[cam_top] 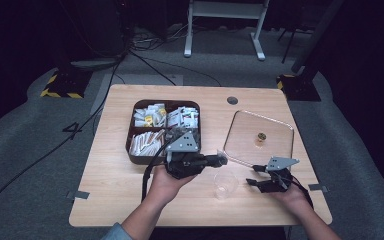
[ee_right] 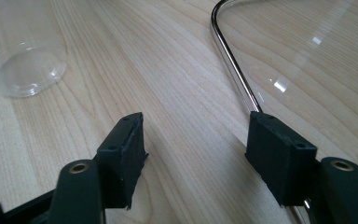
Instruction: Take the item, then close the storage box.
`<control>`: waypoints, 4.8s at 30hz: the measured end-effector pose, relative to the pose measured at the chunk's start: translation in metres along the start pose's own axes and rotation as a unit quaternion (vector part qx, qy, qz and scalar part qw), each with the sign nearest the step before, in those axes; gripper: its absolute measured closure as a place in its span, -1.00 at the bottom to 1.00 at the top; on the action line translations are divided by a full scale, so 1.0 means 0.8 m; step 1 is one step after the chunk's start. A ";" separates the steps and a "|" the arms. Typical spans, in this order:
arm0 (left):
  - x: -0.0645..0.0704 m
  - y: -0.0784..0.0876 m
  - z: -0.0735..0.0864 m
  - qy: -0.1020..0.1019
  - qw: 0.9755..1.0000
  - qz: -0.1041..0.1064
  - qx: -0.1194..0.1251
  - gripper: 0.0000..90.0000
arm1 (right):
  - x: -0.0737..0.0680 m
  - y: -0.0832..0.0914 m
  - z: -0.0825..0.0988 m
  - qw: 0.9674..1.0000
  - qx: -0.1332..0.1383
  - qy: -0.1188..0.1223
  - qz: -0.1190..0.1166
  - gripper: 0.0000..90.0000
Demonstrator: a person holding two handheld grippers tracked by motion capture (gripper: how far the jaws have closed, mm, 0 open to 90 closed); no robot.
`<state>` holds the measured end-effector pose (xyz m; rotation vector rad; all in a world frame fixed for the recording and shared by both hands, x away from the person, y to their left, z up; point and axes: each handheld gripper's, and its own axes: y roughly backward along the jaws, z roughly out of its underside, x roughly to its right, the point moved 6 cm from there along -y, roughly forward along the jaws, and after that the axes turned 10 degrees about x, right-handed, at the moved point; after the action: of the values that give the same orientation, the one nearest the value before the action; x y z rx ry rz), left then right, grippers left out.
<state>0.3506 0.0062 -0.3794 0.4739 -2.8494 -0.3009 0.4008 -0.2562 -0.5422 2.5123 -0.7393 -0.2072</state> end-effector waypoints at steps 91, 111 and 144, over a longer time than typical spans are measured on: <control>-0.068 0.055 0.145 0.005 0.980 -0.150 -0.131 0.11 | 0.001 0.002 0.002 1.000 -0.002 -0.006 0.010 -0.22; -0.085 0.067 0.196 0.049 0.962 -0.175 -0.202 0.09 | 0.030 0.015 -0.048 0.997 0.044 -0.020 0.055 -0.15; -0.096 0.051 0.212 -0.006 0.967 -0.194 -0.164 -0.47 | 0.167 -0.005 -0.053 0.982 -0.016 -0.108 0.156 -0.14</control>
<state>0.3650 0.0978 -0.5457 0.9542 -2.6209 -0.8291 0.5269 -0.3071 -0.5081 2.3254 -1.1943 -0.3811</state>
